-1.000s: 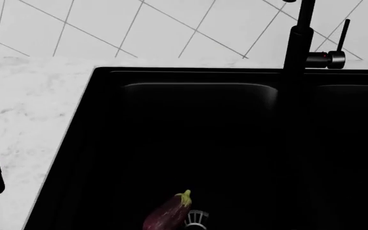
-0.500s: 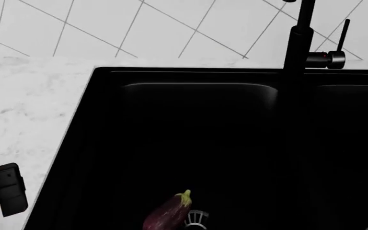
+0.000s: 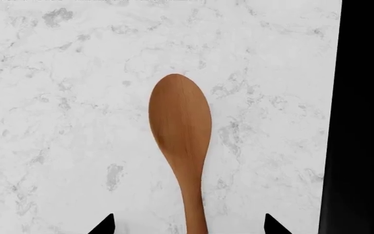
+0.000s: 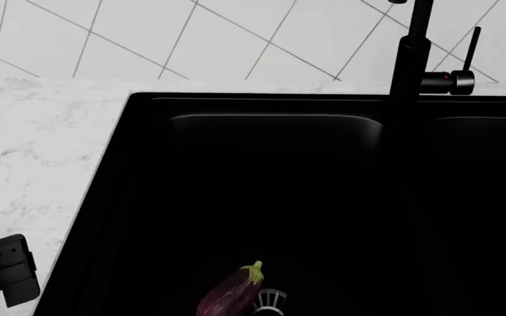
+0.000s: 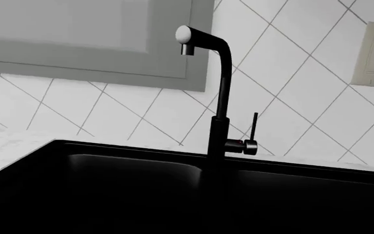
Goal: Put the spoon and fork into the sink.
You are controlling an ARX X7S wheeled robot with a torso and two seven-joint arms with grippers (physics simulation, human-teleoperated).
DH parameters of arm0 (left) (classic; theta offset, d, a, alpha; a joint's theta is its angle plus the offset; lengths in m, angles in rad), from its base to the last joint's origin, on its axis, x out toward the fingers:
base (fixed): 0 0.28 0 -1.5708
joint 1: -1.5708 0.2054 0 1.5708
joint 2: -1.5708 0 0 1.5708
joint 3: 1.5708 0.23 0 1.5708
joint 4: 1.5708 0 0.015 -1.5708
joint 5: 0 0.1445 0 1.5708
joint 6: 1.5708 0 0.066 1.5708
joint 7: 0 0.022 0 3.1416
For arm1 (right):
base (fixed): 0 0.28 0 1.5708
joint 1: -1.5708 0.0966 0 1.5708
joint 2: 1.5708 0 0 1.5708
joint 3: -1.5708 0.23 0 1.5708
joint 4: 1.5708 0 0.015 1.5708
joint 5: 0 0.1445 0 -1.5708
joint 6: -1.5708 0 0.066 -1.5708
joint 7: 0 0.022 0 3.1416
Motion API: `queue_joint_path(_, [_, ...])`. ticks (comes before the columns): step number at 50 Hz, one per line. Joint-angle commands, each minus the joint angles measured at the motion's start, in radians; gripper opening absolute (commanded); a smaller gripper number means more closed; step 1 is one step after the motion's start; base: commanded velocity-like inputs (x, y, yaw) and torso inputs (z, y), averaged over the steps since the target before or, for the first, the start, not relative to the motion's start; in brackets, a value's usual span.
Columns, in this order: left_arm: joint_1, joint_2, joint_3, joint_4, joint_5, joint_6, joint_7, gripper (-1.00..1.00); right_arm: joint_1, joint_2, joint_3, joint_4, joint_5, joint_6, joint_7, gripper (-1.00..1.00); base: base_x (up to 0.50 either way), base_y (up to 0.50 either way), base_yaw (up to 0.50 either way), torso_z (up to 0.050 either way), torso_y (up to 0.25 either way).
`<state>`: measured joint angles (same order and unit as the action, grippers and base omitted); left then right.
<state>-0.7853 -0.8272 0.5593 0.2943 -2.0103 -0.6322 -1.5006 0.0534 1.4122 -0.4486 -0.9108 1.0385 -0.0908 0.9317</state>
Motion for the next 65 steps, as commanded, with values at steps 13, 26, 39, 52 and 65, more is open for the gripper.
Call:
queue_joint_path(13, [0.132, 0.003, 0.003, 0.005, -0.008, 0.093, 0.018, -1.00, -0.051, 0.026, 0.041, -0.005, -0.039, -0.063, 0.017, 1.00, 0.00, 0.00, 0.00, -0.002, 0.000])
queue_joint_path(26, [-0.040, 0.003, -0.016, 0.085, 0.071, 0.043, 0.054, -1.00, -0.036, 0.021, 0.049, -0.012, -0.026, -0.044, 0.013, 1.00, 0.00, 0.00, 0.00, -0.002, 0.000])
queue_joint_path(39, [-0.470, 0.242, 0.093, 0.054, 0.168, -0.203, 0.314, -1.00, -0.043, 0.024, 0.049, -0.011, -0.032, -0.046, 0.012, 1.00, 0.00, 0.00, 0.00, 0.000, 0.000])
queue_joint_path(52, [-0.511, 0.415, 0.193, -0.067, 0.117, -0.302, 0.579, -1.00, -0.036, 0.017, 0.053, -0.008, -0.027, -0.031, 0.009, 1.00, 0.00, 0.00, 0.00, 0.000, 0.000])
queue_joint_path(65, [-0.498, 0.593, 0.321, -0.263, 0.273, -0.347, 0.876, -1.00, -0.041, 0.003, 0.051, -0.002, -0.040, -0.033, -0.001, 1.00, 0.00, 0.00, 0.00, 0.000, 0.000])
